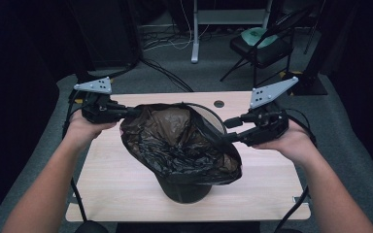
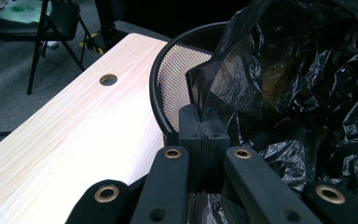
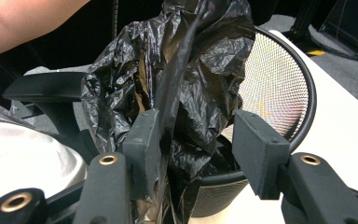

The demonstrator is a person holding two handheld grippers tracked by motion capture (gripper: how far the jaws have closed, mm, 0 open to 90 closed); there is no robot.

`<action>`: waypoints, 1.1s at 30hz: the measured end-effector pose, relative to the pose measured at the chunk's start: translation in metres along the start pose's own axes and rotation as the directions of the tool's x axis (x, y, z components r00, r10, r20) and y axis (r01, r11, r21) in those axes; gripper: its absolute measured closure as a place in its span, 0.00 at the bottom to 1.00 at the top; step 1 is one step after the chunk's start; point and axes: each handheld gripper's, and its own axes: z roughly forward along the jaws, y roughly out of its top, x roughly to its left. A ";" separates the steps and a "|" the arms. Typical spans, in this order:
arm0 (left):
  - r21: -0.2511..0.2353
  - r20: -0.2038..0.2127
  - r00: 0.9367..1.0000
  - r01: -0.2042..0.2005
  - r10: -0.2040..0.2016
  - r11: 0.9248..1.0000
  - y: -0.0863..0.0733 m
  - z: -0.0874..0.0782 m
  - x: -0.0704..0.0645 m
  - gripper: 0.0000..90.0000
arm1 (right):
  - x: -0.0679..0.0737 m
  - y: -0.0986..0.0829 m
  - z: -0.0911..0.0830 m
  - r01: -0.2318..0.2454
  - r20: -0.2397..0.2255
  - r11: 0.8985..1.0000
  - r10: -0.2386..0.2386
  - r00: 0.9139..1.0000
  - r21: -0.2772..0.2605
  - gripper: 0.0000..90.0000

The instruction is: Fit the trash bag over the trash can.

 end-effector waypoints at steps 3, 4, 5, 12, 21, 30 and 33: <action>0.004 0.001 1.000 0.001 -0.001 1.000 0.000 0.002 0.001 0.99 | -0.002 0.001 0.003 -0.007 -0.039 1.000 0.007 0.999 -0.001 0.58; 0.005 0.002 1.000 -0.001 0.001 1.000 0.000 0.003 0.001 0.99 | -0.001 0.002 0.003 -0.007 -0.046 1.000 0.007 0.999 -0.001 0.61; 0.005 0.002 1.000 0.001 -0.001 1.000 0.000 0.003 0.002 1.00 | -0.001 0.002 0.005 -0.004 -0.062 1.000 0.004 0.998 -0.002 0.66; 0.013 -0.010 1.000 -0.004 0.004 1.000 0.000 0.010 0.005 0.99 | 0.001 0.005 0.014 0.042 -0.145 0.999 -0.039 0.989 0.016 0.92; 0.030 -0.031 0.999 0.016 -0.015 0.999 -0.001 0.017 0.019 1.00 | -0.013 0.003 0.012 0.039 -0.045 0.999 -0.038 0.998 0.022 1.00; 0.061 -0.061 0.997 0.055 -0.051 0.997 -0.006 0.034 0.042 0.99 | -0.060 -0.005 0.017 -0.048 0.129 0.996 0.039 0.991 0.071 1.00; 0.070 -0.065 0.996 0.061 -0.057 0.996 -0.007 0.040 0.045 0.99 | -0.070 -0.008 0.020 -0.072 0.153 0.995 0.060 0.986 0.074 1.00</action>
